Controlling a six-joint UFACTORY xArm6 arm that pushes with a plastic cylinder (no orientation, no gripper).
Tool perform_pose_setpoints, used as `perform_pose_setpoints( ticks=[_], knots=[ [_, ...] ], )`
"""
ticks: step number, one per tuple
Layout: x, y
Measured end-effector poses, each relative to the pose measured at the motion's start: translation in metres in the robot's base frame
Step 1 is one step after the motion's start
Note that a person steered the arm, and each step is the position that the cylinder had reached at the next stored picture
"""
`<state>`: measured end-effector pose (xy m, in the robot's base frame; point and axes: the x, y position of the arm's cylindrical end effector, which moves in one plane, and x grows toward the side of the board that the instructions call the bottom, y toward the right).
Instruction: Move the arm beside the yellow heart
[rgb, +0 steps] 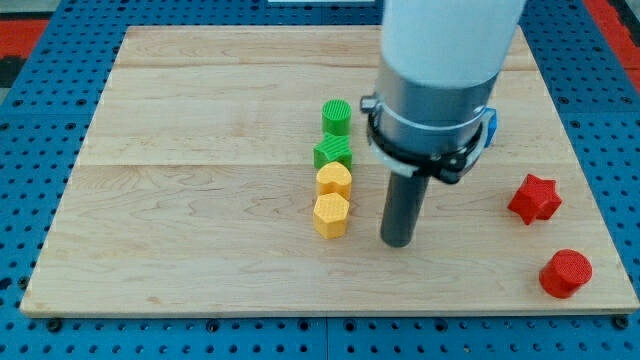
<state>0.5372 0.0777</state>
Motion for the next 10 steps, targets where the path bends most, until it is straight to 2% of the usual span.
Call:
perform_pose_setpoints(
  ticks=[3,6,10],
  knots=[
    [-0.086,0.000],
    [-0.086,-0.009],
    [-0.061,-0.016]
  ],
)
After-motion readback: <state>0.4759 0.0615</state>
